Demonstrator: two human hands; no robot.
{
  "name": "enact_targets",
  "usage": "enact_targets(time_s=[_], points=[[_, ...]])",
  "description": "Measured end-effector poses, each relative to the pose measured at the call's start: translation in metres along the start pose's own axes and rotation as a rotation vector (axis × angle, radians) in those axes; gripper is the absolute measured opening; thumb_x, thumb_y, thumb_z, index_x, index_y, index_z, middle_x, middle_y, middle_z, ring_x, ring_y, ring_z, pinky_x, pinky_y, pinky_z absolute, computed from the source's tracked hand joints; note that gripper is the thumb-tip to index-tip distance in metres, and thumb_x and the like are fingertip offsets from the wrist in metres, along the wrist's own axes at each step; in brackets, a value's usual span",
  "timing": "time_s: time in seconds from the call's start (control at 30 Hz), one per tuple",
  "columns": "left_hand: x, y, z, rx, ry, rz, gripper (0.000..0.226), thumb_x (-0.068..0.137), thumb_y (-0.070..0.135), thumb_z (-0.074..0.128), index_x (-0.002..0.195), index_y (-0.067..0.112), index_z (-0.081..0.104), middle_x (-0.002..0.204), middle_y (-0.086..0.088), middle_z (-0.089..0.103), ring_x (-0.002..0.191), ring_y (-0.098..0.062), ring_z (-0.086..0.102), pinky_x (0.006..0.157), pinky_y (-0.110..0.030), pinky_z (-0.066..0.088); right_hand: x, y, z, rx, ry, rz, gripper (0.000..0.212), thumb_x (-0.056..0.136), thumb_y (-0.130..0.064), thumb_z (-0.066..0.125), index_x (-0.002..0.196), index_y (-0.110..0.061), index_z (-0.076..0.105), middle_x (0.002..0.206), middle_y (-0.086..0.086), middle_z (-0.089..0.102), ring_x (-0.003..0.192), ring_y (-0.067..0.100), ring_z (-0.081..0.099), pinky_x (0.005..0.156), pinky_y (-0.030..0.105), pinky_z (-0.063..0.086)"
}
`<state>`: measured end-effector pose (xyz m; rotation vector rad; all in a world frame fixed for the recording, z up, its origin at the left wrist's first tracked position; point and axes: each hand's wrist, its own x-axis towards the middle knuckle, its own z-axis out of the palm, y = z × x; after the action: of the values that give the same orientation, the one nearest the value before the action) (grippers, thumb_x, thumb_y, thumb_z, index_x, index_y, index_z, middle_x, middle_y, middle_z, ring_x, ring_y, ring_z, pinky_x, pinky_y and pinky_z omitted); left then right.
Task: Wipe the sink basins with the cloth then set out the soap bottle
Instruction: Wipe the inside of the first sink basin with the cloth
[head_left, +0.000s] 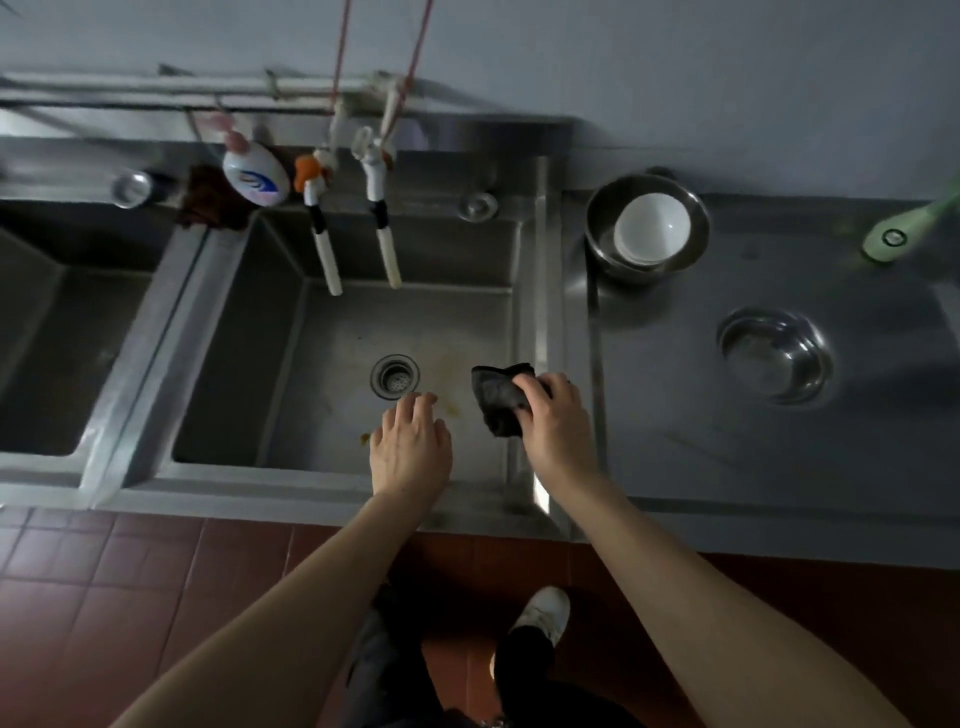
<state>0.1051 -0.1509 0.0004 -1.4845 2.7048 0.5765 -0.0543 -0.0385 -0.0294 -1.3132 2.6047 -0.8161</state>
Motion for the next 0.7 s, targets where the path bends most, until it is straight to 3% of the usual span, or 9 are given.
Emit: enact_targets(time_s=[0.33, 0.7], points=[[0.054, -0.133, -0.041, -0.012, -0.024, -0.022, 0.042, 0.098, 0.031, 0.043, 0.139, 0.023, 0.044, 0.141, 0.002, 0.049, 0.13, -0.024, 0.045, 0.102, -0.043, 0.043, 0.029, -0.114, 0.093, 0.042, -0.078, 0.062, 0.041, 0.091, -0.009, 0.072, 0.13, -0.015, 0.061, 0.118, 0.009, 0.057, 0.107, 0.03, 0.057, 0.081, 0.048, 0.056], [0.119, -0.263, -0.059, 0.012, -0.097, -0.019, 0.041, 0.096, 0.029, 0.045, 0.138, 0.023, 0.046, 0.14, 0.0, 0.051, 0.133, -0.025, 0.043, 0.105, -0.044, 0.04, 0.062, -0.189, 0.205, 0.043, -0.179, 0.144, 0.041, 0.092, -0.013, 0.072, 0.131, -0.016, 0.06, 0.119, 0.01, 0.056, 0.107, 0.032, 0.058, 0.08, 0.051, 0.057]])
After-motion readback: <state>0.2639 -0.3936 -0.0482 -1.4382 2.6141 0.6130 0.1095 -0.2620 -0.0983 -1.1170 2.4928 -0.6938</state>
